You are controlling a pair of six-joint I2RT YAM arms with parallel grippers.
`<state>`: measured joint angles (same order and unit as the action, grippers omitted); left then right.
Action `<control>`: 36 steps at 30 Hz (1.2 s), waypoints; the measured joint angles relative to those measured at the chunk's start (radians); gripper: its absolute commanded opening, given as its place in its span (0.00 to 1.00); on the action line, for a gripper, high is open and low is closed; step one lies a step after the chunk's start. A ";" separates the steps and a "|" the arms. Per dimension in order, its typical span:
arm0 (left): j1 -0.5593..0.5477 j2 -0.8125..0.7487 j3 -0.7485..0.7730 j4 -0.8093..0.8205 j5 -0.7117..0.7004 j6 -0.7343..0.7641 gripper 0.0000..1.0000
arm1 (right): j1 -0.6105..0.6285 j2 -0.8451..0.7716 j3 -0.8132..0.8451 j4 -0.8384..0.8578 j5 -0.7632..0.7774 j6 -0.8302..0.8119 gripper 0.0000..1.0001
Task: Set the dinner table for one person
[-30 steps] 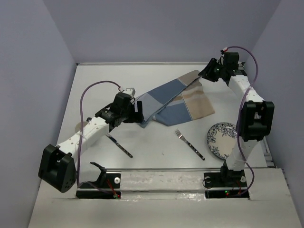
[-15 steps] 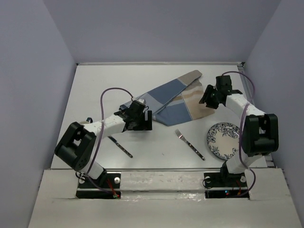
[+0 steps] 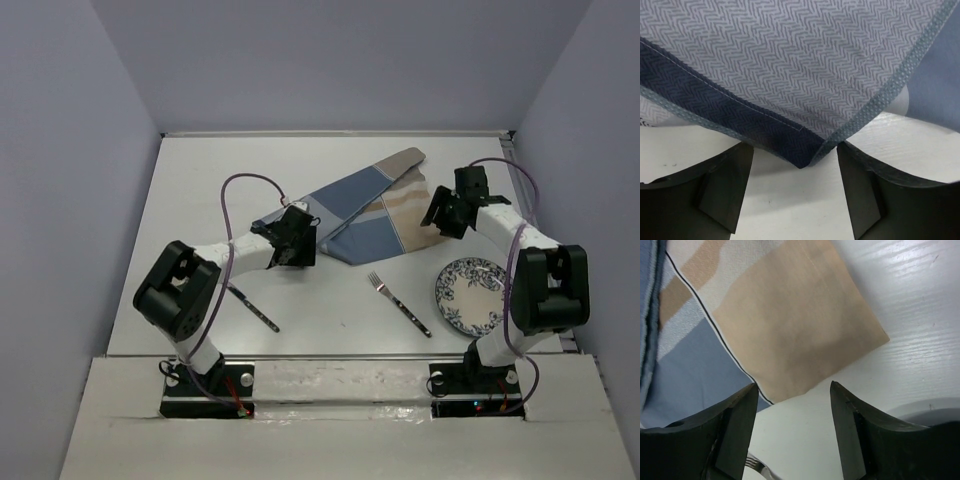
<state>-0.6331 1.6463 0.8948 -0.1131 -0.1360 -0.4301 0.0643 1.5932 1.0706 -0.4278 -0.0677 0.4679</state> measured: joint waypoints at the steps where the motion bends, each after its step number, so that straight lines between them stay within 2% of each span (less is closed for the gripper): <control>1: 0.000 0.007 0.006 0.003 -0.010 0.006 0.46 | 0.000 0.002 -0.004 0.000 0.001 0.001 0.69; 2: 0.000 0.011 0.010 0.007 -0.017 0.011 0.19 | 0.000 0.008 -0.009 -0.003 0.005 0.000 0.69; 3: 0.000 0.014 0.014 0.011 -0.026 0.014 0.07 | 0.000 0.014 -0.010 -0.006 0.009 0.000 0.69; 4: 0.000 0.015 0.018 0.012 -0.033 0.029 0.00 | 0.000 0.022 -0.012 -0.006 0.014 0.000 0.70; 13: 0.008 -0.012 0.122 -0.048 -0.138 0.089 0.00 | -0.005 0.136 0.028 -0.014 0.081 0.000 0.67; 19: 0.090 0.002 0.388 -0.080 -0.177 0.152 0.00 | -0.014 0.201 0.071 -0.014 0.101 0.008 0.67; 24: 0.163 0.144 0.685 -0.082 -0.182 0.184 0.00 | -0.025 0.223 0.093 -0.014 0.106 0.021 0.66; 26: 0.195 0.201 0.748 -0.087 -0.170 0.187 0.00 | -0.026 0.231 0.102 -0.014 0.106 0.026 0.65; 27: 0.205 0.222 0.769 -0.097 -0.159 0.187 0.04 | -0.026 0.234 0.107 -0.015 0.106 0.027 0.65; 28: 0.219 0.247 0.798 -0.116 -0.144 0.186 0.15 | -0.026 0.238 0.111 -0.015 0.106 0.028 0.65; 29: 0.234 0.277 0.838 -0.140 -0.124 0.186 0.44 | -0.026 0.243 0.117 -0.015 0.106 0.029 0.65; 31: 0.255 0.304 0.857 -0.143 -0.098 0.199 0.72 | -0.026 0.247 0.124 -0.014 0.106 0.031 0.65; 33: 0.262 0.268 0.777 -0.137 -0.089 0.206 0.95 | -0.026 0.248 0.126 -0.014 0.106 0.031 0.65; 36: 0.238 0.136 0.542 -0.107 -0.064 0.187 0.99 | -0.026 0.248 0.126 -0.014 0.106 0.031 0.65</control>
<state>-0.3950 1.7824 1.4364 -0.2199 -0.2001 -0.2428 0.0387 1.8412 1.1961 -0.4419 0.0380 0.4984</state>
